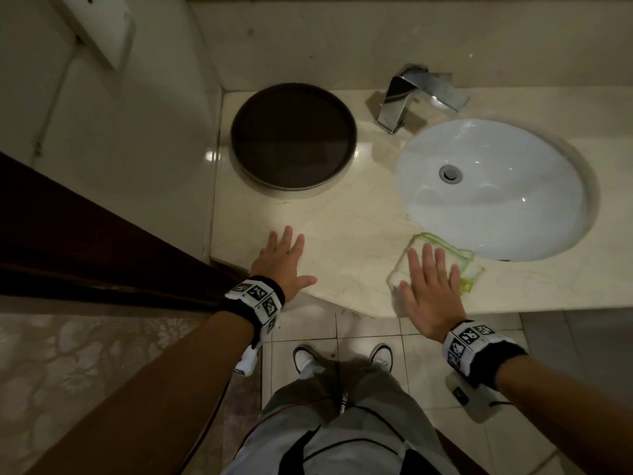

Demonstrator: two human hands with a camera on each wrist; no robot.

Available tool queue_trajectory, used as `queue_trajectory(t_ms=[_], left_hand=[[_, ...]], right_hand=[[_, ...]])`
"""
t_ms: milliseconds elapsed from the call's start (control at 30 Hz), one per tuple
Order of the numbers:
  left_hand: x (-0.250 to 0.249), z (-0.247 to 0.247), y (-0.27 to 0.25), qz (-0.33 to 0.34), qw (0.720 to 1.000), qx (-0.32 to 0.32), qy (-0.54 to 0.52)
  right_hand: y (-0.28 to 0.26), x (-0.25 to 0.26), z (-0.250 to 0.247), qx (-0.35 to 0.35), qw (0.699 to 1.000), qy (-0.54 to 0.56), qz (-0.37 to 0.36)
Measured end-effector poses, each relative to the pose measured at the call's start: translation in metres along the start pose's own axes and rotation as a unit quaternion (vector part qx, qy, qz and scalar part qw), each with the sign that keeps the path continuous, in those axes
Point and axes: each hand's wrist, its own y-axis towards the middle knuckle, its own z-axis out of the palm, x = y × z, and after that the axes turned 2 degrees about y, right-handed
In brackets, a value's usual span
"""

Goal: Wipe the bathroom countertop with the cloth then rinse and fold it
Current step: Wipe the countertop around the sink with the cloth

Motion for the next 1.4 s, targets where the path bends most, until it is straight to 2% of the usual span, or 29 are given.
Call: queue_trajectory(t_ms=[100, 333, 567, 800, 1167, 1267, 1333, 1400], left_hand=[[0.001, -0.001, 0.002, -0.003, 1.0, 0.008, -0.001], [0.0, 0.001, 0.0, -0.008, 1.0, 0.0, -0.004], [0.0, -0.001, -0.002, -0.008, 1.0, -0.001, -0.007], [0.0, 0.0, -0.003, -0.007, 1.0, -0.005, -0.012], [-0.01, -0.005, 0.0, -0.019, 1.0, 0.003, 0.008], [-0.022, -0.013, -0.001, -0.031, 0.999, -0.036, 0.001], [-0.031, -0.014, -0.002, -0.011, 0.996, -0.092, 0.013], [-0.046, -0.011, 0.0, 0.024, 0.994, -0.105, 0.001]], right_hand=[[0.007, 0.025, -0.001, -0.001, 1.0, 0.023, 0.019], [0.027, 0.081, 0.004, -0.013, 0.999, -0.016, -0.025], [0.046, 0.057, -0.009, -0.02, 0.998, -0.006, -0.06], [0.071, 0.056, -0.017, -0.054, 0.998, 0.018, -0.009], [-0.003, 0.048, 0.027, -0.068, 0.994, -0.024, -0.085], [-0.009, 0.04, 0.032, -0.081, 0.99, -0.041, -0.108], [-0.009, 0.035, 0.032, -0.078, 0.987, -0.05, -0.129], [-0.009, 0.026, 0.031, -0.076, 0.984, -0.059, -0.149]])
